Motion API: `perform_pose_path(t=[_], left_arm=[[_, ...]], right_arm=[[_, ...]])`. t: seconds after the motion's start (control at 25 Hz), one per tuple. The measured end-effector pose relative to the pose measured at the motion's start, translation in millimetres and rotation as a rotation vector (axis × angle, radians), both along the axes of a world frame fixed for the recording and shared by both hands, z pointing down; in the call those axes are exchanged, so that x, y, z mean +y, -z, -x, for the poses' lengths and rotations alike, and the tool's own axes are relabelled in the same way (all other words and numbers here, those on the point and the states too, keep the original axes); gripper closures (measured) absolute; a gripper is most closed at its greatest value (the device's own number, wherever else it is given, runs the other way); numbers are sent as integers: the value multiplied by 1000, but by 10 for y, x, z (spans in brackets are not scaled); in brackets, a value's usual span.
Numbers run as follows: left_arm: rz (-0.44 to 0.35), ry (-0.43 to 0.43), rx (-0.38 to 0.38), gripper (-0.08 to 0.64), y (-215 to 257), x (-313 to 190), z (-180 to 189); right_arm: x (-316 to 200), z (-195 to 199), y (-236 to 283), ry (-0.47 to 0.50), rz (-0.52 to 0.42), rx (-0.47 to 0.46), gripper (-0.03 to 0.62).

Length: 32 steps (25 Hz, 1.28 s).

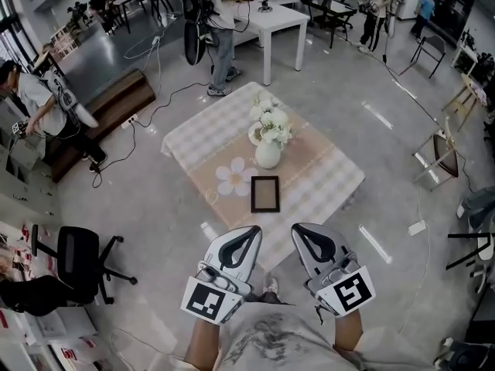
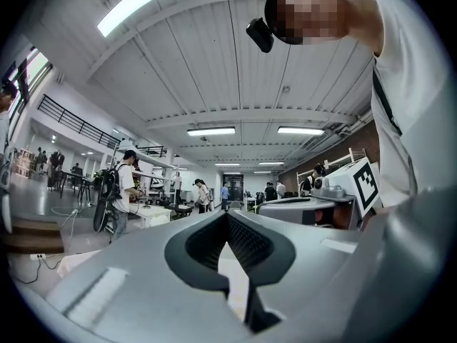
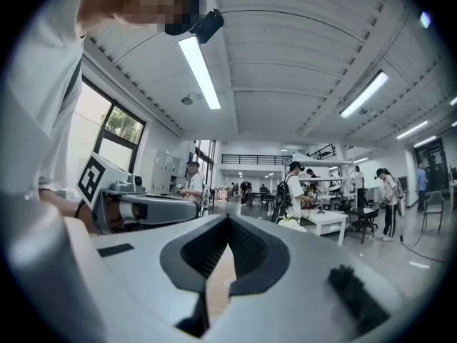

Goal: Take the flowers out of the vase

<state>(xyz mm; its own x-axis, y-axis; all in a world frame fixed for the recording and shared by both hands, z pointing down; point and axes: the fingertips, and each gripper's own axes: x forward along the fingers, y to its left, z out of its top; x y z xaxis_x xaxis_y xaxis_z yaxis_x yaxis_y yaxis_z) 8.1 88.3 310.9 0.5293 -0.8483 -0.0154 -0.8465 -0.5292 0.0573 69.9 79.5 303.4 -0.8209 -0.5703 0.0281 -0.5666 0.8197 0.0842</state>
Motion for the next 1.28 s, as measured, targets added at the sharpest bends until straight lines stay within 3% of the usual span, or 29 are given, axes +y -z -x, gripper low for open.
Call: perform_pose_path(t=[0.16,0.32,0.56,1.28], left_arm=[[-23,16,-11,551,57,-91,26],[14,13,-6,551,4,-185,25],[-19,-6,-6,551,-29,-461,103],[59,-94,33,551,-327,-1336,393]], right_arm=[[-62,3,19,11,2,-15,577],[-159,20,-3,8,4,-15,577],[-410,80,-42,-10,2,-7,577],[-1221,402,-188,-85,37,50,577]])
